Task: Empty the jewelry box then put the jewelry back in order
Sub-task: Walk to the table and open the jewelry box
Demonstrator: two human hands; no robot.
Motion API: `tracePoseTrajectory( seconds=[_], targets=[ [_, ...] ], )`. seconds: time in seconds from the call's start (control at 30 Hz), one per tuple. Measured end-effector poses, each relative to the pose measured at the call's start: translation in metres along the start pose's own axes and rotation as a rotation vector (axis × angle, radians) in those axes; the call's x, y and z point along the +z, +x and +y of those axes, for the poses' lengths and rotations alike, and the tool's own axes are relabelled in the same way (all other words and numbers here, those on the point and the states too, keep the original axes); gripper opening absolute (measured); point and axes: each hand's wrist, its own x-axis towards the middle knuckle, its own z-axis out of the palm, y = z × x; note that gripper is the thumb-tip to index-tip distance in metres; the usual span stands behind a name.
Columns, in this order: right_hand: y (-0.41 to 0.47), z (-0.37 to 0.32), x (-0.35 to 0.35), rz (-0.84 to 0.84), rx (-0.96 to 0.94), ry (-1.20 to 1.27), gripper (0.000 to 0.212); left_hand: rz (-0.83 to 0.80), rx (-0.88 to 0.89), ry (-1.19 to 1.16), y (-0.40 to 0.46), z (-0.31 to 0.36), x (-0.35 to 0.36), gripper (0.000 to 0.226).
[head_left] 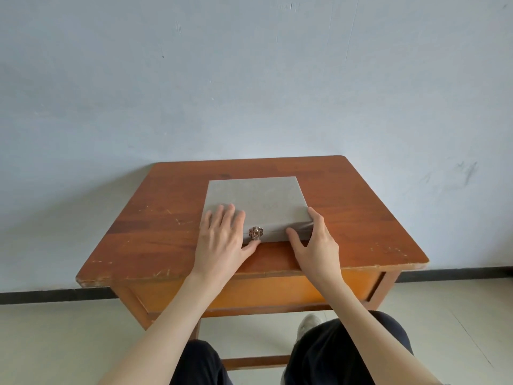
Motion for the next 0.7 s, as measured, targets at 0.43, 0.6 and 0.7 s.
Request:
tracePoseTrajectory(
  seconds=[0.43, 0.6, 0.7],
  targets=[
    [0.000, 0.000, 0.001, 0.014, 0.049, -0.001, 0.059, 0.008, -0.104, -0.299, 0.004, -0.023, -0.020, 0.055],
    [-0.001, 0.001, -0.001, 0.019, 0.046, 0.020, 0.053, -0.132, -0.627, -0.753, -0.007, -0.027, -0.016, 0.089],
    [-0.002, 0.001, -0.002, 0.032, 0.032, 0.021, 0.051, -0.135, -0.658, -0.832, -0.007, -0.026, -0.016, 0.073]
  ],
)
